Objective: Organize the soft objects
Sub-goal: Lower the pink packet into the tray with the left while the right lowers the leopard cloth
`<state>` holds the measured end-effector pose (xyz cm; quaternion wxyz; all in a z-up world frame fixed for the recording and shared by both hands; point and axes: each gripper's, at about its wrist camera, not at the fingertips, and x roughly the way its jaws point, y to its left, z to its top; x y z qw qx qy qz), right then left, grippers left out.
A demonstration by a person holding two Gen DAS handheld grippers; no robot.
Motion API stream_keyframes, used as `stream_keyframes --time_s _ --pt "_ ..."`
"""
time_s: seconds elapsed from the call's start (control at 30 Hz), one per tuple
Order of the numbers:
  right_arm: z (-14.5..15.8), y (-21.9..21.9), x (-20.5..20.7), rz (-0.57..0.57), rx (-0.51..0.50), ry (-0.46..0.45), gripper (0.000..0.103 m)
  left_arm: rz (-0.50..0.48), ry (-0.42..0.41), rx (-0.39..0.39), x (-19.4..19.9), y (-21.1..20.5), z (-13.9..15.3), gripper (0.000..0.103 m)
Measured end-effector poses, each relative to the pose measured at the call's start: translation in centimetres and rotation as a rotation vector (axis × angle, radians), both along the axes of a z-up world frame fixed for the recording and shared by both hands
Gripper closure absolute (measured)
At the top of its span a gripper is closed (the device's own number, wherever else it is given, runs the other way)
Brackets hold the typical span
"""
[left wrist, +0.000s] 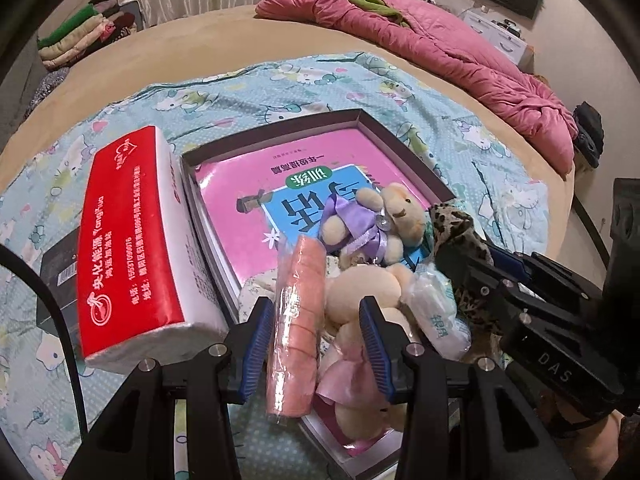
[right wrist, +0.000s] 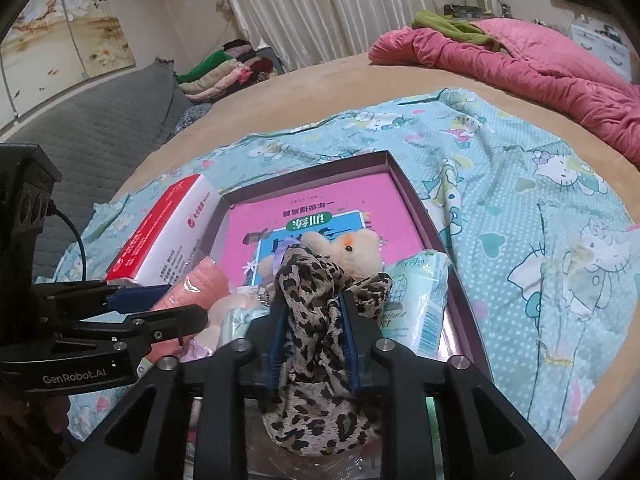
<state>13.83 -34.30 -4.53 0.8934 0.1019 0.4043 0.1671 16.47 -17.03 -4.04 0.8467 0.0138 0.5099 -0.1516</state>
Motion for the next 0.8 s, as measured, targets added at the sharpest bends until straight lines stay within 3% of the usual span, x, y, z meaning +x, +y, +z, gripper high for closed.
stream_keyframes --time_s 0.33,0.53,0.8 --pt "-0.08 -0.22 -0.06 -0.009 0.022 -0.002 0.047 -0.004 -0.005 -0.021 0.0 -0.11 0.2 0.058" --pt "0.18 -0.09 -0.22 -0.004 0.017 -0.014 0.044 -0.001 -0.018 -0.006 -0.11 -0.06 0.41 0.048" --pt "0.43 -0.2 -0.51 -0.006 0.019 -0.019 0.044 0.003 -0.021 -0.012 -0.2 0.04 0.4 0.047"
